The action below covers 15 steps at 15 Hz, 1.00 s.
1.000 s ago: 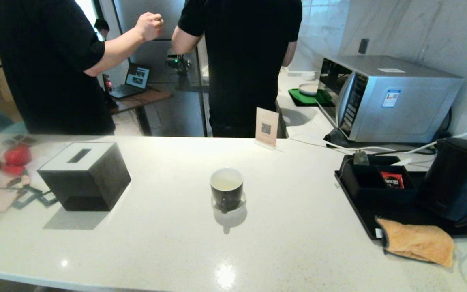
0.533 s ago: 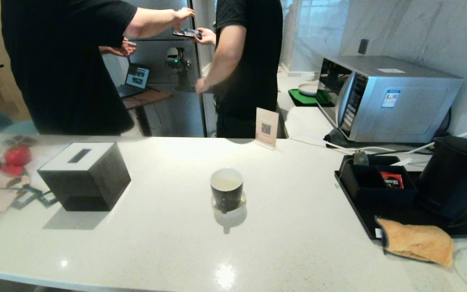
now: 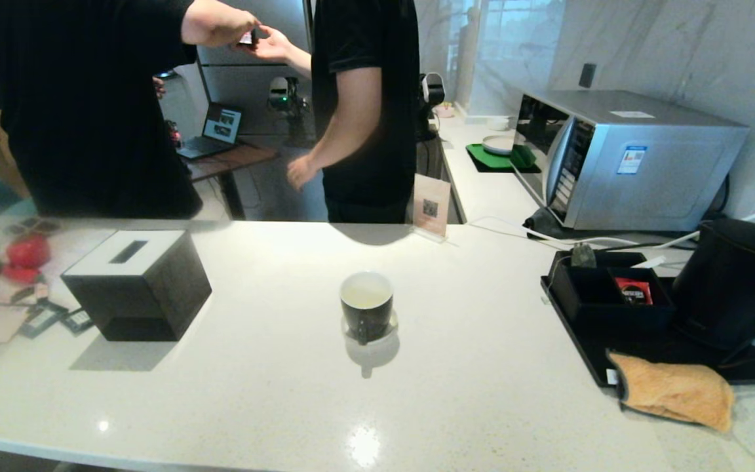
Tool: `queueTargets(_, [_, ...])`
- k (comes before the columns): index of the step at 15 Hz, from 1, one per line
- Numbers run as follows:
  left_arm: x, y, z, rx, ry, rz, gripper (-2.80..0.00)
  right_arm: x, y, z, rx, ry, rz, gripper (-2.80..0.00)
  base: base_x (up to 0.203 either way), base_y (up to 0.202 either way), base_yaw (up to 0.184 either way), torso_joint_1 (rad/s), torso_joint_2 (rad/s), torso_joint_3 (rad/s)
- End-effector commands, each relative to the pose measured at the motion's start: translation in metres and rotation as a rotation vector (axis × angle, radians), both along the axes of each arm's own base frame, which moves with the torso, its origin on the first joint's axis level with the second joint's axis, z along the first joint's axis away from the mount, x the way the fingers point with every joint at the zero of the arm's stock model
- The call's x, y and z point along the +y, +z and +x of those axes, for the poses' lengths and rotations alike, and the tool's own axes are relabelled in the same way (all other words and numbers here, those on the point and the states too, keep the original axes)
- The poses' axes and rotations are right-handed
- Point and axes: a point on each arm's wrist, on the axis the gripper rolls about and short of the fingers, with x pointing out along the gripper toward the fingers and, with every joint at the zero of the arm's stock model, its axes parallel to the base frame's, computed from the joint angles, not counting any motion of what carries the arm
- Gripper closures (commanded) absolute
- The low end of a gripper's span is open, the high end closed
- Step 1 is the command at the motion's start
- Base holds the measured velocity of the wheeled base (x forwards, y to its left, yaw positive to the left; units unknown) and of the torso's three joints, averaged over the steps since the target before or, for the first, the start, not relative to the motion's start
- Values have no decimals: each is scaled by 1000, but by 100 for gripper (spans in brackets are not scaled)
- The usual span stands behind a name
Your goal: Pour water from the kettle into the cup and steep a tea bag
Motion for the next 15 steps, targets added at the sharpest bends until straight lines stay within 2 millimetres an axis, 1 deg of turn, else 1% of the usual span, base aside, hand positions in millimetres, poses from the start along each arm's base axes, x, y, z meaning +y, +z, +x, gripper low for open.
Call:
queueTargets(1, [0,0,0,0,0,-1,0,0,-4,1,5,1,-1,0,0,0,0,0,0,0])
queueTargets(5, [0,0,0,1,0,-1,0,1,-6,2,3,1,-7,0,0,0,0,0,0,0])
queueTargets(6, [0,0,0,1,0,0,0,1,-6,1,3,0,-7,-280,0,0,0,0,0,0])
queueTargets(12, [0,0,0,1,0,-1,0,5,-5,-6,7,-2,-8,-280,0,0,0,0,0,0])
queueTargets(15, [0,0,0,1,0,0,0,10,-2,-13,13,1,-4,-280,0,0,0,0,0,0])
